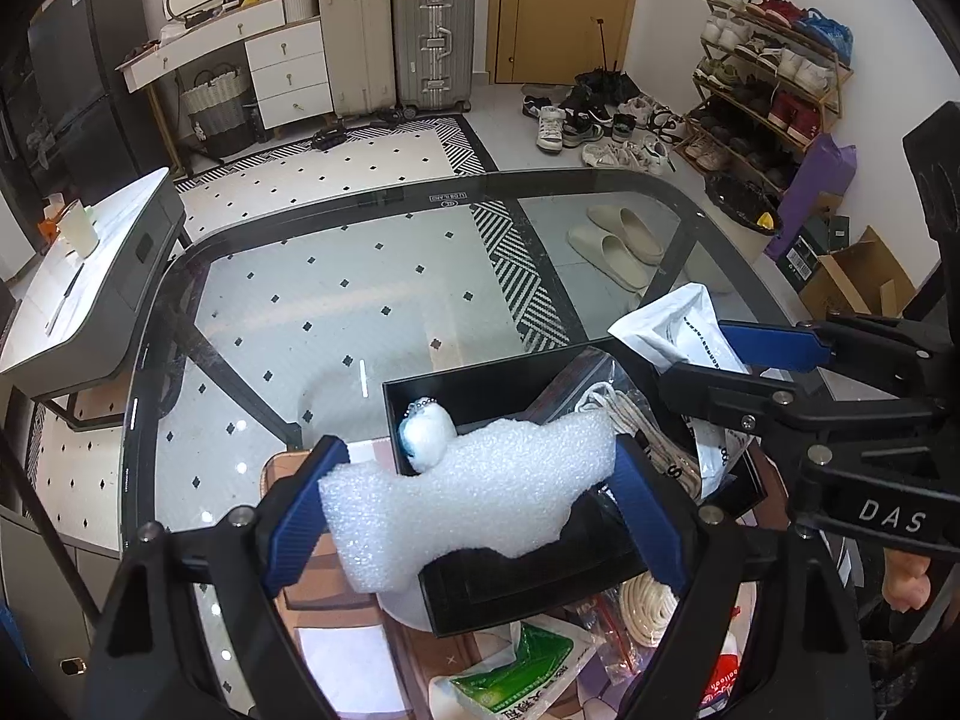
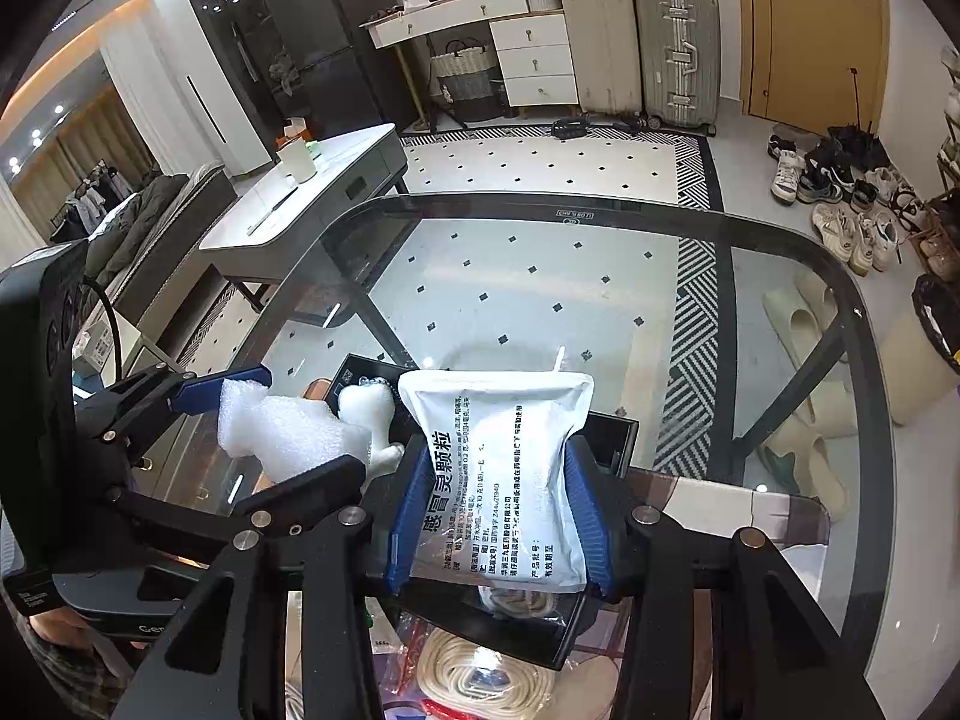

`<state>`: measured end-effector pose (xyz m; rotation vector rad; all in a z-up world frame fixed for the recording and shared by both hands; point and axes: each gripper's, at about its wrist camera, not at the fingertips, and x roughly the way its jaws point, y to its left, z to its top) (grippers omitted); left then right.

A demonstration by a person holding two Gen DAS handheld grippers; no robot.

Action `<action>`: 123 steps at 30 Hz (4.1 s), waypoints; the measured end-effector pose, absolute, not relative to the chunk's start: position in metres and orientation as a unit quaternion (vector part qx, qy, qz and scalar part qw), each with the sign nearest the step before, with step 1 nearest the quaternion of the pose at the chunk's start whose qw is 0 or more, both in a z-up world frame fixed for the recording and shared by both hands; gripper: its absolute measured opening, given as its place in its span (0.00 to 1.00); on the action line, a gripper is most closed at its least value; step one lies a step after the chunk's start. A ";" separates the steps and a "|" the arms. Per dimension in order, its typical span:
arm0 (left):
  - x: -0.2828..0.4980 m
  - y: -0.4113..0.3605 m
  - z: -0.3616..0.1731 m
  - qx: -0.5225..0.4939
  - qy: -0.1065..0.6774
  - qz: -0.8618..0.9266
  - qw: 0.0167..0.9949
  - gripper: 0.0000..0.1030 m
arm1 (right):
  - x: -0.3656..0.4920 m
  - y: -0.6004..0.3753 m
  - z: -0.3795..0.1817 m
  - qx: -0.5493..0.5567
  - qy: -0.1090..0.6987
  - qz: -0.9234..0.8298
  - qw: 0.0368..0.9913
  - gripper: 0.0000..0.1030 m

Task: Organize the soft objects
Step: 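Carry the foam sheet in the left gripper and the packet in the right gripper toward the black box, then lower the foam into the box and open the left gripper while the right gripper releases the packet inside, then withdraw both open grippers from the box back over the remaining items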

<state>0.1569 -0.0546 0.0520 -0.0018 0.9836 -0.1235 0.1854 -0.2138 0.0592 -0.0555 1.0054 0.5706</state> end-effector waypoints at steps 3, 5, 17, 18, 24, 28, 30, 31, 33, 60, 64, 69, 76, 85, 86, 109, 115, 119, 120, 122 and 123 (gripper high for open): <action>0.160 -0.056 0.047 0.000 0.475 -0.061 0.878 0.84 | 0.192 -0.212 0.054 -0.026 0.479 0.271 0.835 0.43; 0.162 -0.056 0.044 0.000 0.476 -0.062 0.877 0.84 | 0.196 -0.212 0.050 -0.026 0.481 0.271 0.833 0.43; 0.162 -0.059 0.027 0.009 0.482 -0.069 0.873 0.84 | 0.210 -0.202 0.025 -0.030 0.501 0.270 0.822 0.43; 0.162 -0.060 0.026 0.011 0.483 -0.067 0.873 0.84 | 0.211 -0.202 0.023 -0.029 0.502 0.270 0.821 0.43; 0.164 -0.065 0.018 0.029 0.486 -0.065 0.871 0.84 | 0.212 -0.202 0.011 -0.033 0.510 0.268 0.817 0.43; 0.164 -0.068 0.017 0.034 0.485 -0.063 0.872 0.84 | 0.213 -0.203 0.009 -0.027 0.513 0.271 0.814 0.44; 0.164 -0.068 0.016 0.033 0.487 -0.064 0.871 0.84 | 0.213 -0.204 0.010 -0.027 0.514 0.271 0.813 0.44; 0.164 -0.069 0.016 0.033 0.486 -0.064 0.871 0.84 | 0.213 -0.204 0.010 -0.027 0.514 0.270 0.814 0.44; 0.164 -0.071 0.016 0.034 0.487 -0.063 0.871 0.85 | 0.212 -0.203 0.010 -0.028 0.516 0.269 0.813 0.44; 0.149 -0.068 0.025 0.038 0.504 -0.057 0.861 1.00 | 0.181 -0.229 0.046 -0.020 0.499 0.261 0.826 0.66; 0.143 -0.067 0.032 0.034 0.499 -0.055 0.864 1.00 | 0.174 -0.233 0.051 -0.017 0.495 0.262 0.828 0.72; 0.131 -0.061 0.037 0.029 0.496 -0.054 0.866 1.00 | 0.163 -0.236 0.051 -0.013 0.494 0.264 0.828 0.85; 0.112 -0.059 0.040 0.029 0.493 -0.053 0.868 1.00 | 0.147 -0.241 0.048 -0.010 0.496 0.258 0.829 0.91; 0.092 -0.059 0.037 0.029 0.493 -0.056 0.868 1.00 | 0.125 -0.247 0.045 -0.014 0.498 0.252 0.829 0.93; 0.089 -0.060 0.036 0.030 0.493 -0.057 0.868 1.00 | 0.123 -0.247 0.044 -0.014 0.499 0.251 0.829 0.94; 0.052 -0.058 0.009 0.052 0.485 -0.082 0.869 1.00 | 0.084 -0.249 0.012 -0.040 0.497 0.248 0.831 0.94; 0.044 -0.060 0.003 0.054 0.481 -0.094 0.870 1.00 | 0.078 -0.247 0.009 -0.048 0.494 0.244 0.833 0.94; 0.041 -0.061 -0.001 0.058 0.477 -0.105 0.871 1.00 | 0.077 -0.247 0.005 -0.045 0.500 0.246 0.829 0.94; 0.041 -0.061 -0.002 0.059 0.477 -0.109 0.870 1.00 | 0.077 -0.247 0.003 -0.044 0.502 0.247 0.828 0.94; 0.041 -0.061 -0.004 0.057 0.479 -0.116 0.868 1.00 | 0.078 -0.246 -0.001 -0.042 0.509 0.247 0.824 0.94; 0.041 -0.060 -0.006 0.054 0.480 -0.120 0.867 1.00 | 0.079 -0.246 -0.003 -0.041 0.512 0.247 0.822 0.94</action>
